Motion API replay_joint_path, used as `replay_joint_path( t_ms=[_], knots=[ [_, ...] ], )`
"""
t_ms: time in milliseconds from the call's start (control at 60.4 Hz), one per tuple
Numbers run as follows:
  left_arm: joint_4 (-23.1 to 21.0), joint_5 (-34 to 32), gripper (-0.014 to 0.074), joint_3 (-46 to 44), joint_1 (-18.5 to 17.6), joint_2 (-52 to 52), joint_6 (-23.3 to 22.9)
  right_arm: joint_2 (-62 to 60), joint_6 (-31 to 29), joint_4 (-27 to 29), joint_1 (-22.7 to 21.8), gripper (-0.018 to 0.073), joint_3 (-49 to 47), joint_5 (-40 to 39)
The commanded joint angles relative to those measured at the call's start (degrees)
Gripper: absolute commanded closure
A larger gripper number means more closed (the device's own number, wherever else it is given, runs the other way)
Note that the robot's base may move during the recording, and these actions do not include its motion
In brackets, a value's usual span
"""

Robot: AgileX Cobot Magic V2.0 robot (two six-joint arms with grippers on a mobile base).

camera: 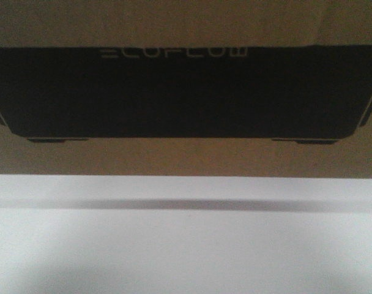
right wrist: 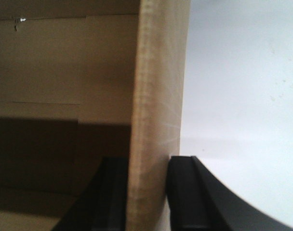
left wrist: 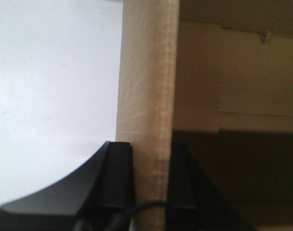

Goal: Grab box from left shelf to table start
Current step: 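Lower the box with both grippers onto the white table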

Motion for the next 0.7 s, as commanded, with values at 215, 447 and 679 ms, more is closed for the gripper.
replay_joint_path(
  t_ms=[215, 447, 679],
  knots=[
    [-5.2, -13.1, 0.0682, -5.2, 0.0, 10.4, 2.2, 12.5, -1.0, -1.6, -0.5, 0.0533, -6.1, -9.5],
    [-5.3, -11.9, 0.0682, -15.6, 0.0, 22.1, 2.4, 20.1, -1.0, -2.1, -0.5, 0.0533, -8.6, -10.7],
    [-7.1, -8.1, 0.0682, -22.2, 0.0, 30.4, 2.4, 25.5, -1.0, -3.0, -0.6, 0.0533, -10.9, -12.2]
  ],
)
